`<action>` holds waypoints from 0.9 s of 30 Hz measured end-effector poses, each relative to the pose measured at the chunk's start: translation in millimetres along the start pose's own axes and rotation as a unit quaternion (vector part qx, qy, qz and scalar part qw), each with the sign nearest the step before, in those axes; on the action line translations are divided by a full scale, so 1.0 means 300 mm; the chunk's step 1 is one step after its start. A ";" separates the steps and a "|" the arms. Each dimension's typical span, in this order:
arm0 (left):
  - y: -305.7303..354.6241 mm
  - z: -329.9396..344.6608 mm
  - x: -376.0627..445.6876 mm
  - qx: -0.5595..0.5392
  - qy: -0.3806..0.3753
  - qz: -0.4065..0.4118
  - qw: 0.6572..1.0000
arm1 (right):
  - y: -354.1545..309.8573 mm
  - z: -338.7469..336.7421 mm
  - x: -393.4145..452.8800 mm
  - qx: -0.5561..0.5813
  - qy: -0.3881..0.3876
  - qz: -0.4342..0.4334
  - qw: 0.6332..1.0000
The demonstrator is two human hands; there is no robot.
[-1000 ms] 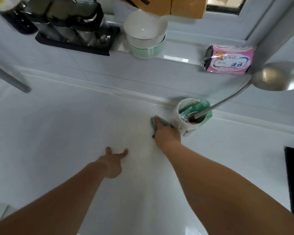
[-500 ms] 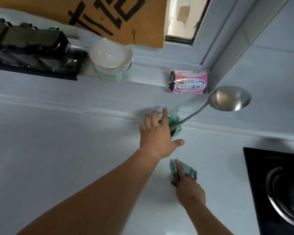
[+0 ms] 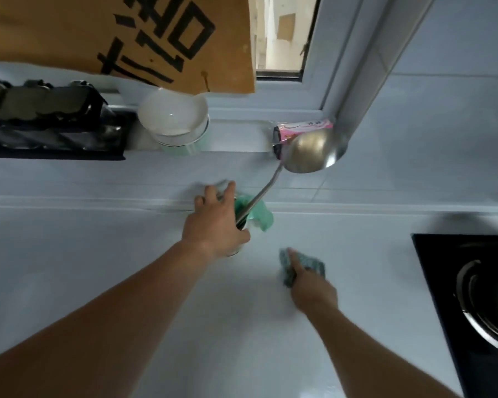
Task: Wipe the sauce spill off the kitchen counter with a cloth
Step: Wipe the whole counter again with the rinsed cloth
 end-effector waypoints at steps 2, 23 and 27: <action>-0.097 -0.013 -0.011 0.005 -0.003 -0.015 1.000 | -0.034 -0.056 0.086 -0.015 -0.002 0.039 0.999; -0.426 0.060 0.100 -0.097 0.121 -0.011 0.988 | -0.388 -0.011 0.355 -0.179 0.032 -0.066 0.981; -0.409 0.057 0.130 -0.108 0.117 0.017 0.987 | -0.539 0.111 0.339 -0.223 0.008 -0.220 0.949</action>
Point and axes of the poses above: each hand's wrist, its own x-axis towards the middle knuckle, its own z-axis out of the palm, y = z × x, the point moved 5 cm from there along x, towards the middle knuckle, and after that the axes turned 9 degrees about -z, right-handed, at the moved point
